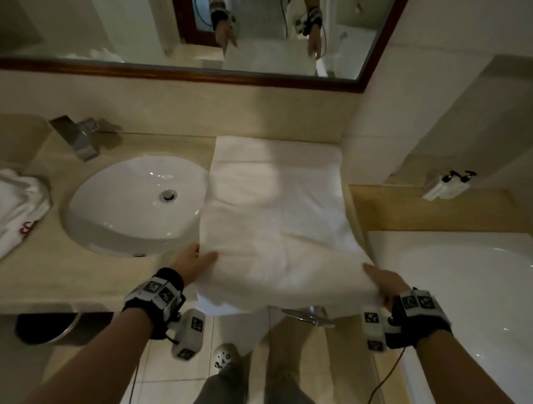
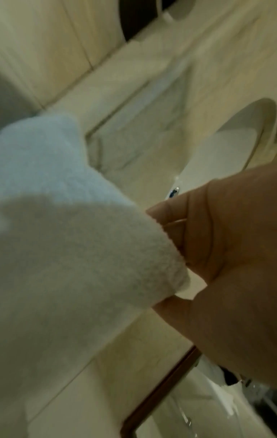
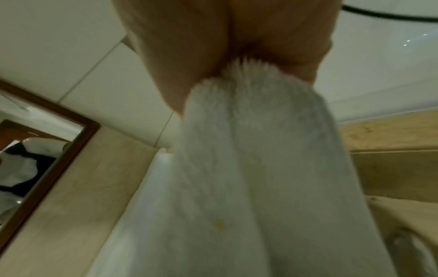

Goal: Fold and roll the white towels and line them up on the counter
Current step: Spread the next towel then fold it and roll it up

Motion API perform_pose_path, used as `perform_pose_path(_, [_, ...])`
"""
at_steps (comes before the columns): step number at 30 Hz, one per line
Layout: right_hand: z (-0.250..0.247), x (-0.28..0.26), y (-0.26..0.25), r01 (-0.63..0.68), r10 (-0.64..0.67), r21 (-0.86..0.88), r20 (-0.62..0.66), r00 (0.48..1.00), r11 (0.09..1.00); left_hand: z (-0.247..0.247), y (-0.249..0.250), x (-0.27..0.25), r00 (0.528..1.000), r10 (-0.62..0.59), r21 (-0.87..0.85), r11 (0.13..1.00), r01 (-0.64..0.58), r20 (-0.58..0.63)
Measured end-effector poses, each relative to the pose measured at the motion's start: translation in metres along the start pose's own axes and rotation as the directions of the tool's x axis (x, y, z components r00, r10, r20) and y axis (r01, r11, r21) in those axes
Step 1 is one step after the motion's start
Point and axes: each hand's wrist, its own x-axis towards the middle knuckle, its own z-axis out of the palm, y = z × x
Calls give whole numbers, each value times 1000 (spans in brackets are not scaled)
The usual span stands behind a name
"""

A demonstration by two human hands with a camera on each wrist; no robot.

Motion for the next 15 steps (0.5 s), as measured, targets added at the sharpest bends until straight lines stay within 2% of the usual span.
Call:
perform_pose_path(1, [-3,-4,4,-53,47,59,113,993,997,5,-3,-3,1000,-6,-6,1000,6,-26])
perform_pose_path(3, [-12,-10,15,-139,92,101,371,924,985,12,-10,-6,993,-37,-19,999,35,-114])
perform_pose_path(4, [-17,-11,22,-150,86,115,439,894,982,14,-12,-9,987,-44,-13,999,42,-157])
perform_pose_path(5, [-22,-9,28,-145,72,136,439,896,980,16,-14,-9,980,-51,-9,999,50,-193])
perform_pose_path(7, [-26,-4,37,-82,28,155,322,946,985,17,-19,-6,963,-61,-14,998,59,-264])
perform_pose_path(8, [-25,-1,41,-36,13,92,241,971,995,19,-21,-6,955,-71,-15,997,70,-288])
perform_pose_path(10, [-21,1,50,54,-35,-204,94,995,977,25,-29,-6,950,-83,24,995,94,-300])
perform_pose_path(12, [-18,12,62,91,-102,-457,0,995,885,33,-41,-8,951,-76,108,988,113,-299])
perform_pose_path(15, [-14,21,72,35,-80,-461,-79,994,887,43,-49,-14,941,-78,202,968,151,-330])
